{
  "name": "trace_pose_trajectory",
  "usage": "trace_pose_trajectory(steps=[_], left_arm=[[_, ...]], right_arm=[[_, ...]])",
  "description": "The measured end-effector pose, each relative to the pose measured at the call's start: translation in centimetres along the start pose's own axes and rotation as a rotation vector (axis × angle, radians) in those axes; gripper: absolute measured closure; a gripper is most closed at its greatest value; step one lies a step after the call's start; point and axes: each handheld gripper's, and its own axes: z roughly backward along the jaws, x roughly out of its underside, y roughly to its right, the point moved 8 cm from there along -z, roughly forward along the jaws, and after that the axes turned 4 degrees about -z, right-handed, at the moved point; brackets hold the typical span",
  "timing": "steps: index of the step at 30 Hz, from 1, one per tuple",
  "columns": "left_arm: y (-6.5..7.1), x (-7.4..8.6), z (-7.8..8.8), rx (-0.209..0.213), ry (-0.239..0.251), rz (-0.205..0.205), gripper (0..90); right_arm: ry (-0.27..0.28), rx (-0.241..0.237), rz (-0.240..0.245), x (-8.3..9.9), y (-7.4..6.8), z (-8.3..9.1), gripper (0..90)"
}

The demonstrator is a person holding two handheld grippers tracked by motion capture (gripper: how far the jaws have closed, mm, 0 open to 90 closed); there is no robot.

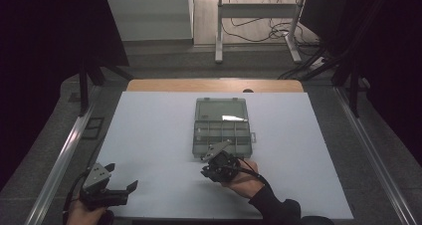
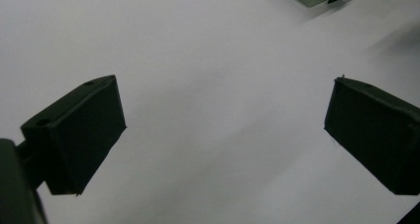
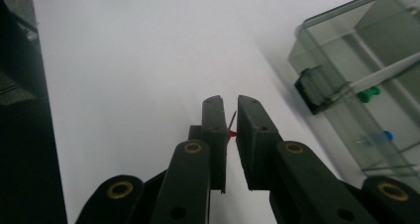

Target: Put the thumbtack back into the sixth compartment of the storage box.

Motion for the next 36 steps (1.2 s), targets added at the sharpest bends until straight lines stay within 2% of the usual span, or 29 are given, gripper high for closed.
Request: trace_pose_trajectory(steps=[10,21,29,36], left_arm=[[0.0,0.0,0.0,0.0,-0.001,0.002,2.6],[0.0,0.0,0.0,0.001,0.001,0.006,2.7],[0.0,0.0,0.0,0.002,0.002,0.006,2.6],[0.0,0.0,0.0,0.001,0.001,0.005,2.6]], right_arm=[[0.026,0.029,-0.03,-0.9,1.6,0.6,81.8],[0.051,0.091,-0.054,-1.9,4.3,1.1,81.8],[0.048,0.145,-0.094,-2.1,6.7,0.6,81.9],[0.037,0.174,-0.128,-2.1,8.0,-0.2,81.7]])
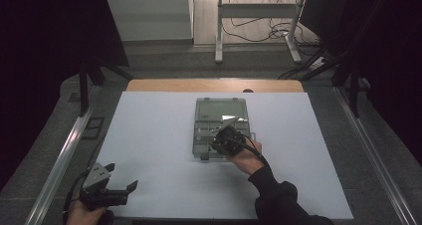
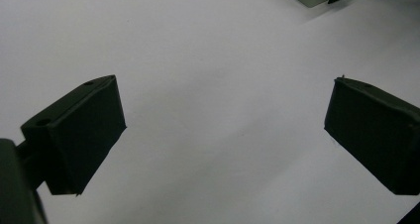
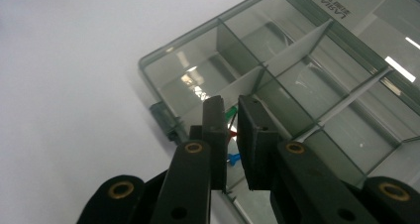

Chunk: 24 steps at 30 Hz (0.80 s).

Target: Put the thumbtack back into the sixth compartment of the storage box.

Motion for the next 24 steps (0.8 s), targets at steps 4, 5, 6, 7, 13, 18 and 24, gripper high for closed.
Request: trace_pose_trajectory(steps=[4,5,6,7,13,18,24], left_arm=[[0.0,0.0,0.0,0.0,0.0,-0.001,2.6],[0.0,0.0,0.0,0.0,0.0,-0.001,2.7],[0.0,0.0,0.0,0.0,0.0,-0.002,2.6],[0.0,0.0,0.0,0.0,-0.001,-0.003,2.6],[0.0,0.0,0.0,0.0,-0.001,-0.005,2.6],[0.0,0.0,0.0,0.001,0.001,-0.003,2.6],[0.0,0.0,0.0,0.002,0.002,-0.003,2.7]], right_arm=[[-0.015,0.003,-0.009,0.1,0.3,-0.5,77.4],[-0.019,0.007,-0.015,0.2,0.4,-0.6,76.4],[-0.02,0.013,-0.014,0.2,0.6,-0.7,75.4],[-0.02,0.014,-0.018,0.2,0.6,-0.6,74.6],[0.007,0.01,-0.03,0.0,0.7,0.1,67.7],[0.018,0.007,-0.03,0.0,0.7,0.6,59.6],[0.033,0.007,-0.04,0.0,0.6,1.3,49.2]])
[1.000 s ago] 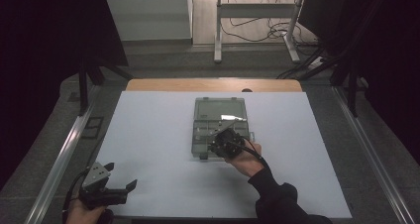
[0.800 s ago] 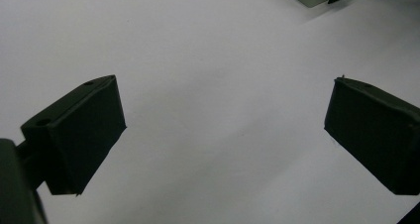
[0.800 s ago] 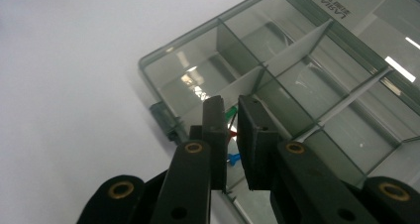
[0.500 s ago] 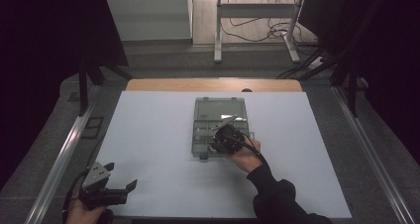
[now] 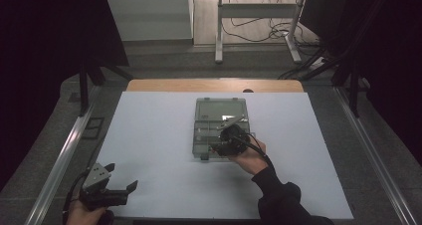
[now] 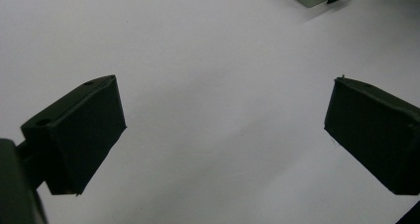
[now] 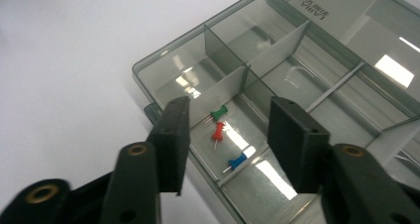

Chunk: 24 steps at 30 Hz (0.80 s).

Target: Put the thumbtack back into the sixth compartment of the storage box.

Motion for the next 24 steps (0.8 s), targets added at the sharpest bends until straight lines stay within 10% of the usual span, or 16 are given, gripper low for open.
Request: trace_pose_trajectory(steps=[24], left_arm=[[0.0,0.0,0.0,-0.001,0.001,-0.004,2.6]], right_arm=[[0.05,0.046,-0.004,1.7,0.0,2.9,21.9]])
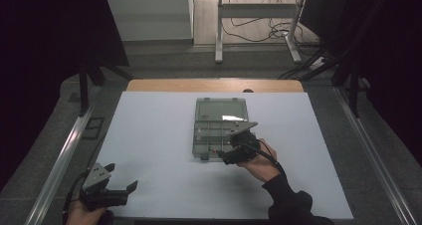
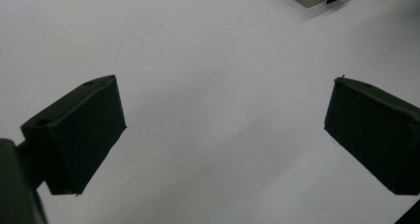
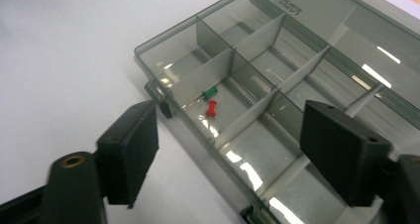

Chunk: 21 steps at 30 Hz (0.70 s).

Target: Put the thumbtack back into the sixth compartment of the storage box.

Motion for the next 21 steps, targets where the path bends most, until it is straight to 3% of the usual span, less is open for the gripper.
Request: trace_pose_trajectory(steps=[9,18,21], left_arm=[[0.0,0.0,0.0,0.0,0.002,0.002,2.6],[0.0,0.0,0.0,0.002,0.003,0.0,2.6],[0.1,0.0,0.1,0.006,0.006,-0.005,2.6]], right_arm=[[0.028,0.028,-0.008,1.0,0.3,2.0,8.2],[0.052,0.033,-0.028,2.5,0.3,3.8,3.6],[0.063,0.055,-0.038,3.3,0.4,4.5,2.5]])
